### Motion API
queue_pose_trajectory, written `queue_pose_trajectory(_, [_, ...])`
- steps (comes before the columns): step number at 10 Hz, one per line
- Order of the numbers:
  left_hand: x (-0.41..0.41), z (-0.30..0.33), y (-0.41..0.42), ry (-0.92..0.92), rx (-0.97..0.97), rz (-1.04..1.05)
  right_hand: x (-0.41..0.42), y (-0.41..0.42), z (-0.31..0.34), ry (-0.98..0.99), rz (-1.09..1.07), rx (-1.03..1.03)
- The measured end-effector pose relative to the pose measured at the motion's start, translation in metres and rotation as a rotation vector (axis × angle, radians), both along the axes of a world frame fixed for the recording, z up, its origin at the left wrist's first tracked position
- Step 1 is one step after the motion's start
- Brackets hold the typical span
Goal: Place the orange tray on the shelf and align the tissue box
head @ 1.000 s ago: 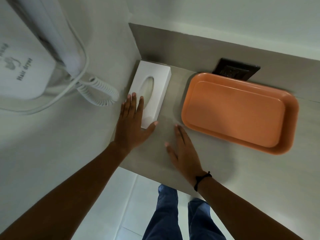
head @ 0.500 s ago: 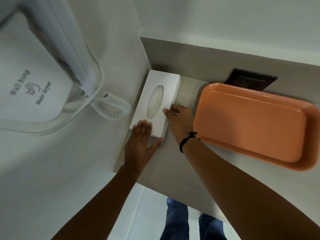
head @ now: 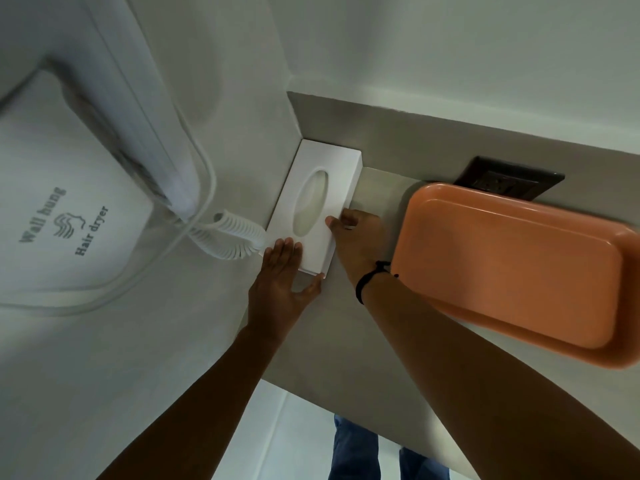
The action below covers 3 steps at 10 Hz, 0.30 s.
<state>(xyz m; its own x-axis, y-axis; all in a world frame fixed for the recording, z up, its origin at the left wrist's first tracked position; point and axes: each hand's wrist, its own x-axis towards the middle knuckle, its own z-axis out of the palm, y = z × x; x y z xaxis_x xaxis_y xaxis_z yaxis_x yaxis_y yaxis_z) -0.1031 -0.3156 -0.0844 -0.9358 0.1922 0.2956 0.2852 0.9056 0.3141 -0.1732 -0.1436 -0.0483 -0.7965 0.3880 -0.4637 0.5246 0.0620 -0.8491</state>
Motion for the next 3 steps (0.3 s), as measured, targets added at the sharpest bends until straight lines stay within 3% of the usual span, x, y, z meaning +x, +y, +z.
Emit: queue_pose_trajectory(3, [0.005,0.006,0.018,-0.192,-0.003,0.031,0.0,0.006,0.013,-0.04,0.11,-0.002])
